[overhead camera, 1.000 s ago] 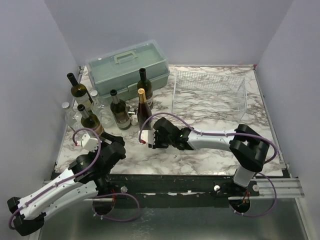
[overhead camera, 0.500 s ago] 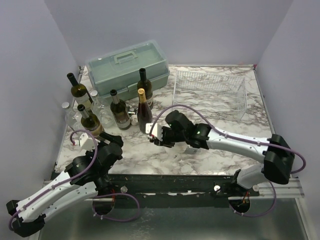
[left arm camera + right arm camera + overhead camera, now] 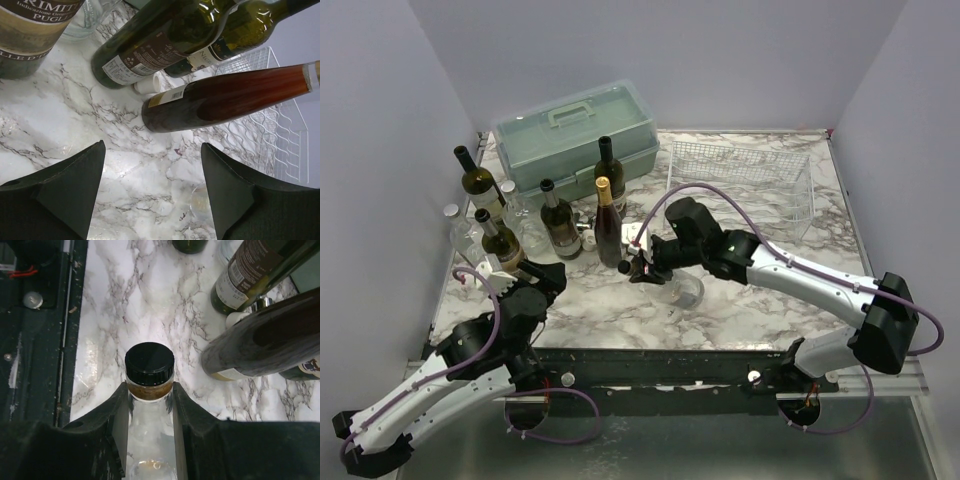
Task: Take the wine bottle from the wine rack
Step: Pick up the wine bottle from the center of the board, then place the wine bottle at the center of the board.
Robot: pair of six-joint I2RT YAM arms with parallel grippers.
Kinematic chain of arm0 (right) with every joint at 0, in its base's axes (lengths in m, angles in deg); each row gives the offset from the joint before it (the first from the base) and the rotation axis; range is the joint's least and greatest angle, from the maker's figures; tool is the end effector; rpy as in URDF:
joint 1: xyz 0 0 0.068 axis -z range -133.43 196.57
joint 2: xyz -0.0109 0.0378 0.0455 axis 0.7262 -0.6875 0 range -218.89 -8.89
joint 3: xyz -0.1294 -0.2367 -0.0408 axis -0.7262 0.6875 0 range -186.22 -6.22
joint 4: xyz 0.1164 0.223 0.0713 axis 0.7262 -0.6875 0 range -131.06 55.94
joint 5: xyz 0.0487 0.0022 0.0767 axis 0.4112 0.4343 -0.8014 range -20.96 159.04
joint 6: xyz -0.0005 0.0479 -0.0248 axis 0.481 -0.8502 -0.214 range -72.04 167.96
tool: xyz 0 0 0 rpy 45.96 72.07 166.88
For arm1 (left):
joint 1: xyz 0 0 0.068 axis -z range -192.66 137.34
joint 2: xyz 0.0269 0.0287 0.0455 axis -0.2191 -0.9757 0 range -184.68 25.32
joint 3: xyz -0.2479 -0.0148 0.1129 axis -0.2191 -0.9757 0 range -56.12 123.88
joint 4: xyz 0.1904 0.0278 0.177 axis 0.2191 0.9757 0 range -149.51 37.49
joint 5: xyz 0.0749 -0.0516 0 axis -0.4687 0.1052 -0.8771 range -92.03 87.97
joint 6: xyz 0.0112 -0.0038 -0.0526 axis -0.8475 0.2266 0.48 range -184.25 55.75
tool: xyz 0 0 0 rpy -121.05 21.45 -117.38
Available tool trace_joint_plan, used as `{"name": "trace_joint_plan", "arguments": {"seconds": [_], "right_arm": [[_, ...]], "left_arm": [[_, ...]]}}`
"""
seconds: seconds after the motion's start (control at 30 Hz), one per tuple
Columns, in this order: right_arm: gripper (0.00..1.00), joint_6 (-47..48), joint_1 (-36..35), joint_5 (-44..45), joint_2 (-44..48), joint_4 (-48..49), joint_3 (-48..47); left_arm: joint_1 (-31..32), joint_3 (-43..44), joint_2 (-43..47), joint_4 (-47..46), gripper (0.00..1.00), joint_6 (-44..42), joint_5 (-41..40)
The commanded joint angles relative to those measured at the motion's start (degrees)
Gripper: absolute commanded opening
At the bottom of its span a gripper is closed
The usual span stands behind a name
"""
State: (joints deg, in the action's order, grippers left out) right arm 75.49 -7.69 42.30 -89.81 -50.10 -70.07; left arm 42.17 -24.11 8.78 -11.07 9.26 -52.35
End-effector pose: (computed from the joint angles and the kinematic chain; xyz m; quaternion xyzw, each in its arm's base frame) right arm 0.1731 0.2681 0.3018 -0.6432 0.5746 0.3049 0.4039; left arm 0.0617 -0.0399 0.2592 -0.3294 0.7518 -0.2261 0.5245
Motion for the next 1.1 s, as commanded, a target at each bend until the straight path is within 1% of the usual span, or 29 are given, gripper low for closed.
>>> {"name": "trace_joint_plan", "arguments": {"seconds": [0.0, 0.17, 0.4, 0.53, 0.63, 0.77, 0.83, 0.9, 0.93, 1.0, 1.03, 1.07], "right_arm": [[0.00, -3.6, -0.1, -7.5, -0.1, 2.9, -6.4], [0.00, -5.9, -0.1, -9.1, -2.3, 5.6, -8.8], [0.00, -8.0, -0.1, -8.3, -5.1, 10.6, -9.5], [0.01, -10.7, 0.4, -7.4, -6.5, 14.7, -8.9], [0.04, -14.1, 1.6, -7.2, -6.7, 18.3, -8.6], [0.09, -15.9, 3.5, -7.9, -6.0, 19.1, -8.2], [0.13, -15.4, 3.7, -8.6, -5.3, 19.0, -7.1], [0.23, -14.2, 3.7, -9.8, -4.6, 18.7, -5.6], [0.29, -13.5, 3.7, -10.4, -4.1, 18.5, -4.8], [0.45, -13.0, 3.7, -11.2, -3.3, 18.7, -2.9], [0.51, -12.7, 3.7, -11.7, -2.8, 18.5, -2.3], [0.55, -12.5, 3.7, -12.1, -2.4, 18.4, -1.8]], "left_arm": [[-0.2, 0.7, 1.4, -4.6, 0.79, -8.9, 0.7], [-0.2, 2.4, 1.5, -5.6, 0.79, -13.7, 0.8], [-0.2, 2.7, 2.4, -5.8, 0.79, -16.0, 0.4], [-0.2, 2.9, 2.7, -5.8, 0.79, -17.2, 0.6], [-0.2, 3.1, 3.1, -5.9, 0.79, -17.8, 0.5], [-0.2, 3.2, 3.5, -6.1, 0.79, -18.7, 0.4], [-0.2, 3.3, 3.5, -6.4, 0.79, -19.4, 0.7], [-0.2, 3.5, 3.4, -6.8, 0.79, -20.4, 1.0], [-0.2, 3.7, 3.3, -7.0, 0.80, -21.1, 1.4], [-0.2, 4.0, 3.2, -7.5, 0.80, -22.5, 2.1], [-0.2, 4.0, 3.1, -7.8, 0.80, -23.2, 2.5], [-0.2, 4.2, 3.1, -8.0, 0.81, -23.9, 2.8]]}}
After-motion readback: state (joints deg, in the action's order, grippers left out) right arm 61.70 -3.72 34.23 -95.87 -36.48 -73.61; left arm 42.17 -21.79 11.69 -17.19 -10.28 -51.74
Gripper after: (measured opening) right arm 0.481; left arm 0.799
